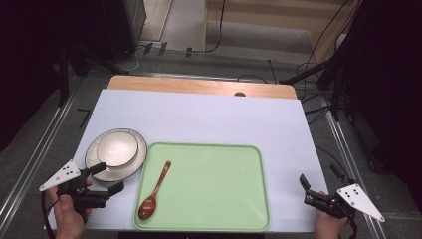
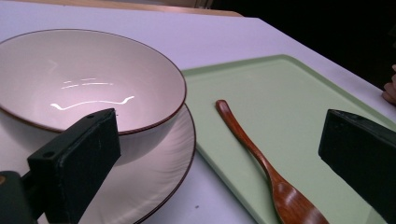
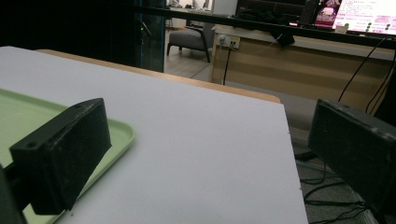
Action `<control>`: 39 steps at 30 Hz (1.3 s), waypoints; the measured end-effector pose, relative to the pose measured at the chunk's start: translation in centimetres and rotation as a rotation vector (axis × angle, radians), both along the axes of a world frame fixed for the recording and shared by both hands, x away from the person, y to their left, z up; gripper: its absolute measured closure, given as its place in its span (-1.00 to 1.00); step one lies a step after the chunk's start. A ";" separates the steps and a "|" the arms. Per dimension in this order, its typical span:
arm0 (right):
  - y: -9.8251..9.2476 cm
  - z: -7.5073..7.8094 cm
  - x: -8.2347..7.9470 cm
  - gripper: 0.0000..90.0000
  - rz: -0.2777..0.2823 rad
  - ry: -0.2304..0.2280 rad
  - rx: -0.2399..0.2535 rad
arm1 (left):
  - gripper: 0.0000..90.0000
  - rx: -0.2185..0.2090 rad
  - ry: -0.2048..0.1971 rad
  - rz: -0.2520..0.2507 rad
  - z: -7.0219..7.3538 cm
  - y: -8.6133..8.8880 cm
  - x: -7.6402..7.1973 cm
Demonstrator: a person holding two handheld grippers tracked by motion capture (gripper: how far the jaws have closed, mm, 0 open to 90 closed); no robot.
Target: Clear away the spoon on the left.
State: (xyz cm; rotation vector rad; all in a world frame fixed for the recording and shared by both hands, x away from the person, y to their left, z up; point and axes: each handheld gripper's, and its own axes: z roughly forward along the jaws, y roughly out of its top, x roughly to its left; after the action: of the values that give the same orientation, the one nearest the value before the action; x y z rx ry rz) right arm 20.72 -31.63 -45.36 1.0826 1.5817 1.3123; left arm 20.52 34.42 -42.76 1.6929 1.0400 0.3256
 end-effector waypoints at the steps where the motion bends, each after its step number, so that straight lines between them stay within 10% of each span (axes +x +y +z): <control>1: 0.0 0.0 0.0 -1.00 0.000 0.000 0.000 | -1.00 0.000 0.000 0.000 0.0 0.0 0.0; 39: -0.1 0.0 0.0 -1.00 -0.001 -0.004 0.006 | -1.00 -0.053 -0.029 0.198 -0.7 7.7 -1.5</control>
State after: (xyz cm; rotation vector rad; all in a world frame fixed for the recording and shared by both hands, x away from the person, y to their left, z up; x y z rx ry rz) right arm 20.70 -31.71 -45.37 1.0840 1.5752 1.3185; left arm 19.01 42.08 -43.50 1.5369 1.1875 0.4450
